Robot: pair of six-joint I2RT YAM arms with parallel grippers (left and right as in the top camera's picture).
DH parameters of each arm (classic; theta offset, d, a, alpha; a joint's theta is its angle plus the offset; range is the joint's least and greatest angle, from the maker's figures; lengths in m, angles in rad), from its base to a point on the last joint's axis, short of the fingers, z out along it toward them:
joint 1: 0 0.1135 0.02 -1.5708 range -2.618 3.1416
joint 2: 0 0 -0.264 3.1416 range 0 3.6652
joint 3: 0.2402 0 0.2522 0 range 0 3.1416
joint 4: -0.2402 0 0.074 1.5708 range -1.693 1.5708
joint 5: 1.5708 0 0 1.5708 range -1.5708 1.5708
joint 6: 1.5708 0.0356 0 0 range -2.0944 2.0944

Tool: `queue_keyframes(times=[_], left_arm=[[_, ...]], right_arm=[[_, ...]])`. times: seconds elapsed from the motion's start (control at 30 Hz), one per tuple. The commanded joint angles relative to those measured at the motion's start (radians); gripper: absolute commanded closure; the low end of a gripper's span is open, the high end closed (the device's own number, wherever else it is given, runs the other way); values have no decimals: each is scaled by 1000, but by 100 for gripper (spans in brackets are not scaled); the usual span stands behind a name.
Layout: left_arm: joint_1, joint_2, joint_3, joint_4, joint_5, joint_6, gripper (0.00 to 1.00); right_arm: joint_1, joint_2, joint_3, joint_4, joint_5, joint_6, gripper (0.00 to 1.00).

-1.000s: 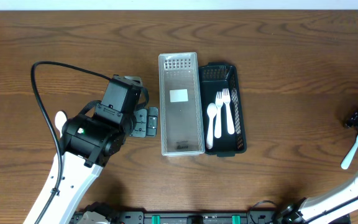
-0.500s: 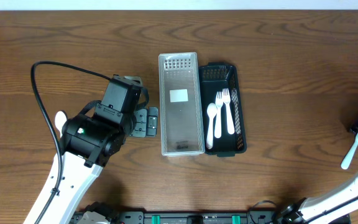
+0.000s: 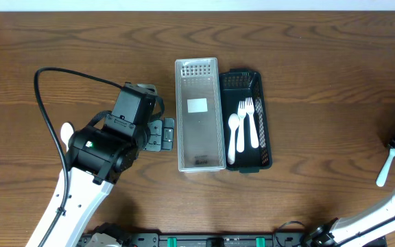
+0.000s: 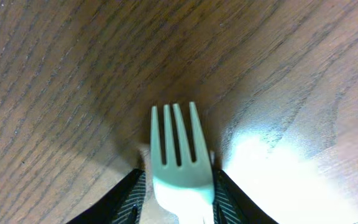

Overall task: Pack container
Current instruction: 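Move the right gripper to the last white fork and grasp it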

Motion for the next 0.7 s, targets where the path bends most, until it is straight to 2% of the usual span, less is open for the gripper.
queue_keyframes(times=[0.0, 0.23, 0.4, 0.5, 0.67], left_arm=[[3, 2, -2, -2, -12, 12, 2], [3, 2, -2, -2, -12, 12, 2], [3, 2, -2, -2, -12, 12, 2], [3, 2, -2, -2, -12, 12, 2], [3, 2, -2, -2, -12, 12, 2]], right_arm=[[-5, 35, -4, -4, -31, 9, 66], [-5, 35, -4, -4, -35, 10, 78], [-5, 33, -3, -4, -39, 50, 80], [0, 23, -3, -10, -85, 59, 94], [63, -52, 10, -35, -139, 78, 99]])
